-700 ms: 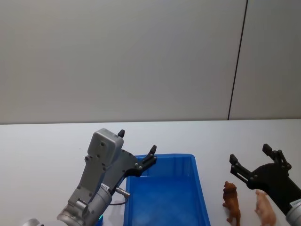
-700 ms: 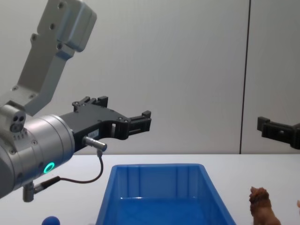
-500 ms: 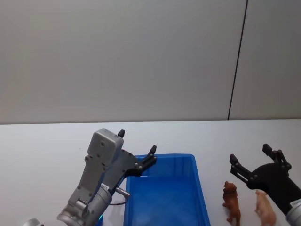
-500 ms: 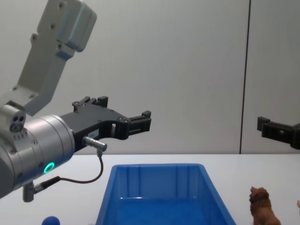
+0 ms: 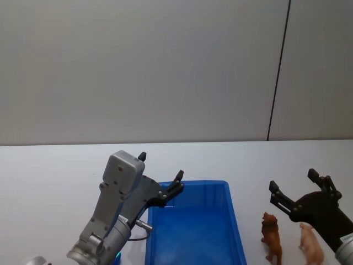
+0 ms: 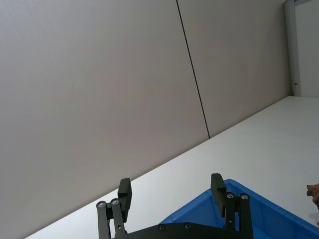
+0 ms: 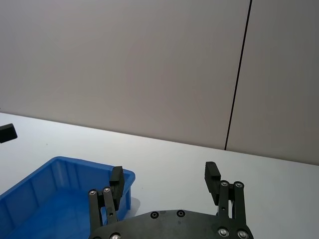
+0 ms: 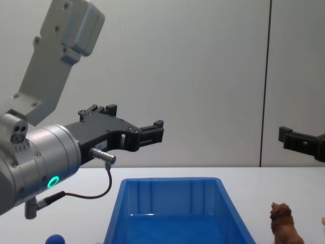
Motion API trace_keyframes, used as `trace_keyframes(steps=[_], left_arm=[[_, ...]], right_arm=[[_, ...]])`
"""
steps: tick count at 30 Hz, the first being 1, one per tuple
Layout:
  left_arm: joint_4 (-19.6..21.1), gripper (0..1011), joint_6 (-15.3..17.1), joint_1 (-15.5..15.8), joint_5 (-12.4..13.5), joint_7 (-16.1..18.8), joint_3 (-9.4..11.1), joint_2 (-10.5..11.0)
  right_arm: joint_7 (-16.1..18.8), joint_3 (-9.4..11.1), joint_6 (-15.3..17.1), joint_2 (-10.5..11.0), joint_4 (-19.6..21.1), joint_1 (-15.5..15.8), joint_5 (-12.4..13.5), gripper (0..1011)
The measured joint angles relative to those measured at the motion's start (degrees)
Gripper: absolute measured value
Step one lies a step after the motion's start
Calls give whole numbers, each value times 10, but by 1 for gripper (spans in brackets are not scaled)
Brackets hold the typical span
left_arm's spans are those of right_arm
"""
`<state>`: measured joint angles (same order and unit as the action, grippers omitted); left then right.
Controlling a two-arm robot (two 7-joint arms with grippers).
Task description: Pick up the two dolls from the table and place them into the box.
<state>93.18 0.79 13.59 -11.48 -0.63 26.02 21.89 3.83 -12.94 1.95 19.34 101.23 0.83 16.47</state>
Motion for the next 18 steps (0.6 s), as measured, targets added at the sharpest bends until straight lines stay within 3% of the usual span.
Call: trace_keyframes(steps=[18], left_arm=[[0,1001,0,0,0,0,0,0]], right_arm=[[0,0,0,0,0,0,0,1001]])
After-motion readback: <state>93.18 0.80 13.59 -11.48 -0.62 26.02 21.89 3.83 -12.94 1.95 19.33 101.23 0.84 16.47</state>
